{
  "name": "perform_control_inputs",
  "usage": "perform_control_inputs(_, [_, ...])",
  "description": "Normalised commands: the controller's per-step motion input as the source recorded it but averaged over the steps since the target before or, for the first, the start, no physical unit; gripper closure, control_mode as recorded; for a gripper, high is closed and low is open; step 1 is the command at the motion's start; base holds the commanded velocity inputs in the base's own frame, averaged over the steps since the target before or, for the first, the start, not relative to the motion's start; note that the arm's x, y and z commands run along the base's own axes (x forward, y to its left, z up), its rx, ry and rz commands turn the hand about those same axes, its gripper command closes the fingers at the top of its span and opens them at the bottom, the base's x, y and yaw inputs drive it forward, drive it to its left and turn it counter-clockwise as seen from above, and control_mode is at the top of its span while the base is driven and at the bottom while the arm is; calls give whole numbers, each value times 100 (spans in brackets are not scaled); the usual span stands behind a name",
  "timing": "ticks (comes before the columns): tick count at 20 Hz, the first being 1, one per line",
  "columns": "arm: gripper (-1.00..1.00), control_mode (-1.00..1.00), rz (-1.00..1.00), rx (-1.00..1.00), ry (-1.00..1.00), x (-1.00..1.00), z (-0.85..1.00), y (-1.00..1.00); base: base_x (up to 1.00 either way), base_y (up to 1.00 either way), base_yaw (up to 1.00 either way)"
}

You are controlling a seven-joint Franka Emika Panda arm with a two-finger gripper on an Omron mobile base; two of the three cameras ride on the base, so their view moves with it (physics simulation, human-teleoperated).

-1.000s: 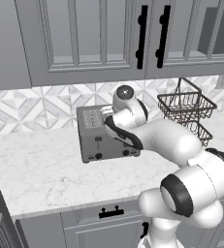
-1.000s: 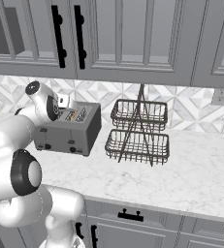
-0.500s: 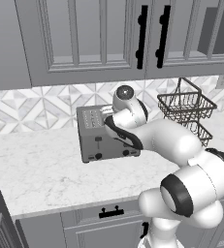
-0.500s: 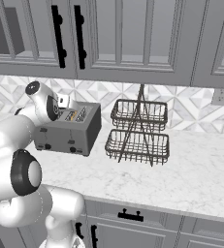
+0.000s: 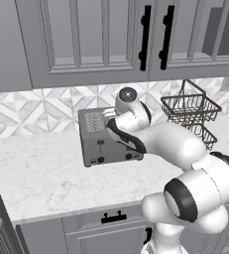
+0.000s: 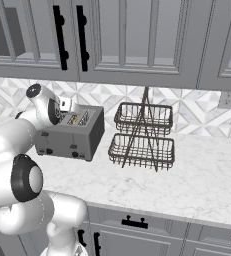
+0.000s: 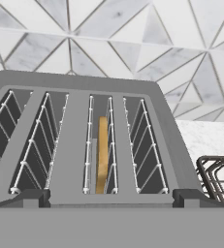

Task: Start the toaster. Once the lever pops up, take the bread to the plate on the dining counter.

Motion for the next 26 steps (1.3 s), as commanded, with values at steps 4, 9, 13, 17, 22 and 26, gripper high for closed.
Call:
perform_control_inputs(4, [-100,-100,0,0,0,0,0,0,0,0,0])
perform_control_inputs(9, [-100,-100,0,0,0,0,0,0,0,0,0])
perform_control_inputs(13, [-100,-100,0,0,0,0,0,0,0,0,0])
perform_control_inputs(17, [-100,-100,0,0,0,0,0,0,0,0,0])
perform_control_inputs(22, [-100,-100,0,0,0,0,0,0,0,0,0])
perform_control_inputs(26, [-100,-100,0,0,0,0,0,0,0,0,0])
